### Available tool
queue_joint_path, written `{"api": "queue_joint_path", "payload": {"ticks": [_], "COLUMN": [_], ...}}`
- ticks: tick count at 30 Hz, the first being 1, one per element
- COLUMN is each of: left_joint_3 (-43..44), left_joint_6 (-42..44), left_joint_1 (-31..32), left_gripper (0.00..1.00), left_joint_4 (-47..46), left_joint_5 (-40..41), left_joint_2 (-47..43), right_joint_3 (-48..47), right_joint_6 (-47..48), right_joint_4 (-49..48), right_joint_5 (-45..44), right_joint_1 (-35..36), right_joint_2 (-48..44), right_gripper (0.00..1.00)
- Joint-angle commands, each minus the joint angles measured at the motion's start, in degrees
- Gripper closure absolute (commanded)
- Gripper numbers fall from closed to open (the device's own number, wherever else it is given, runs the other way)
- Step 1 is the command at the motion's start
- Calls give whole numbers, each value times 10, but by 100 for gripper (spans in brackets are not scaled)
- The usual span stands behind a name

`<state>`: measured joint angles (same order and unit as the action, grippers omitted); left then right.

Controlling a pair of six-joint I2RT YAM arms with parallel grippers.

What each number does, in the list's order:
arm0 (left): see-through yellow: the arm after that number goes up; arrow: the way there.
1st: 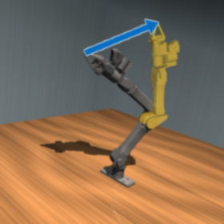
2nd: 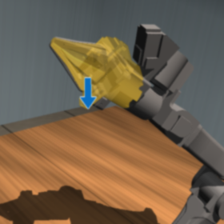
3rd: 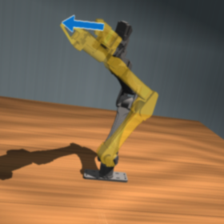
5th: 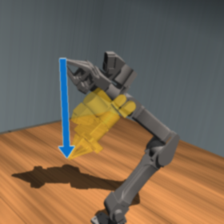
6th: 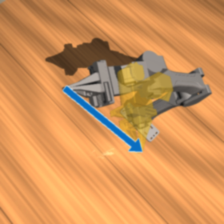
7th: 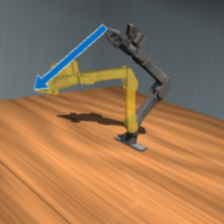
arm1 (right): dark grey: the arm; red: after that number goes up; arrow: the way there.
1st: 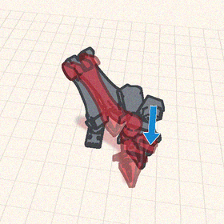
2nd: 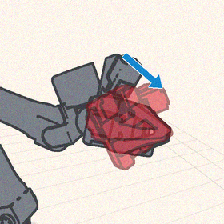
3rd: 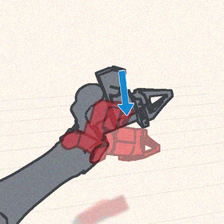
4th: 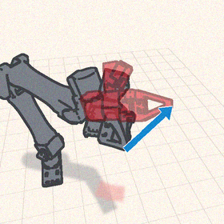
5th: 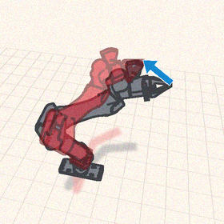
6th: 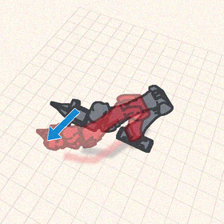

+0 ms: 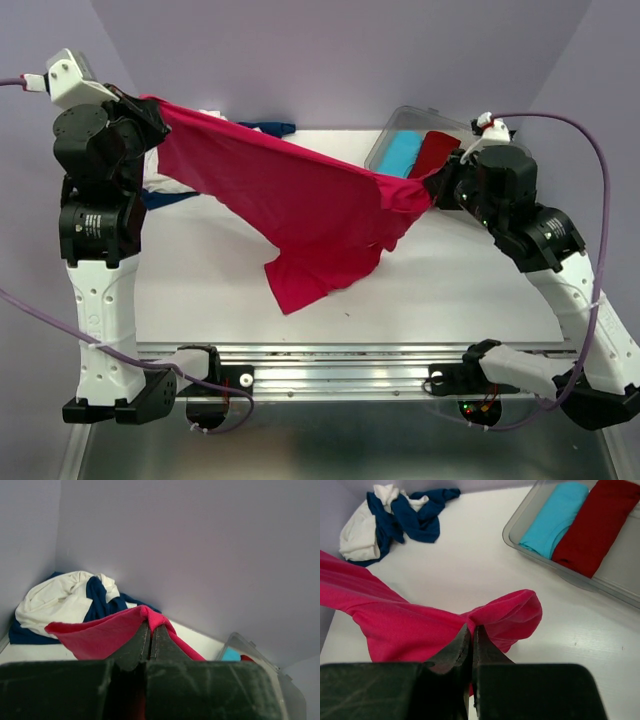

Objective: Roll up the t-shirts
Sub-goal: Flatten out the T-shirt at the center of the board.

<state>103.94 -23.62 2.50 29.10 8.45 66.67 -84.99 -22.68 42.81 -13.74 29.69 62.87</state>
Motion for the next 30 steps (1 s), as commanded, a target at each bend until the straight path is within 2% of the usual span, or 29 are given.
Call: {"api": "queue_joint_path", "payload": {"ticks": [1, 18, 25, 30], "left_joint_3": [65, 278, 270, 251], "left_joint_6": [17, 34, 35, 47], "left_joint_1": [-4, -4, -4, -4], "left_gripper": [100, 100, 100, 100], "left_joint_4": [-28, 40, 32, 31], "left_joint_5": [25, 35, 42, 53], "left_joint_2": [-17, -57, -88, -97], "right_joint_3": [-51, -316, -345, -338], "right_joint_6": [31, 98, 82, 72], "right_joint_4": [-28, 80, 103, 121], "right_joint_5": [-20, 93, 107, 74], "right_joint_1": [-2, -2, -2, -2], "right_joint_2": [-38, -84, -97, -87], "right_gripper": [99, 99, 99, 99]}}
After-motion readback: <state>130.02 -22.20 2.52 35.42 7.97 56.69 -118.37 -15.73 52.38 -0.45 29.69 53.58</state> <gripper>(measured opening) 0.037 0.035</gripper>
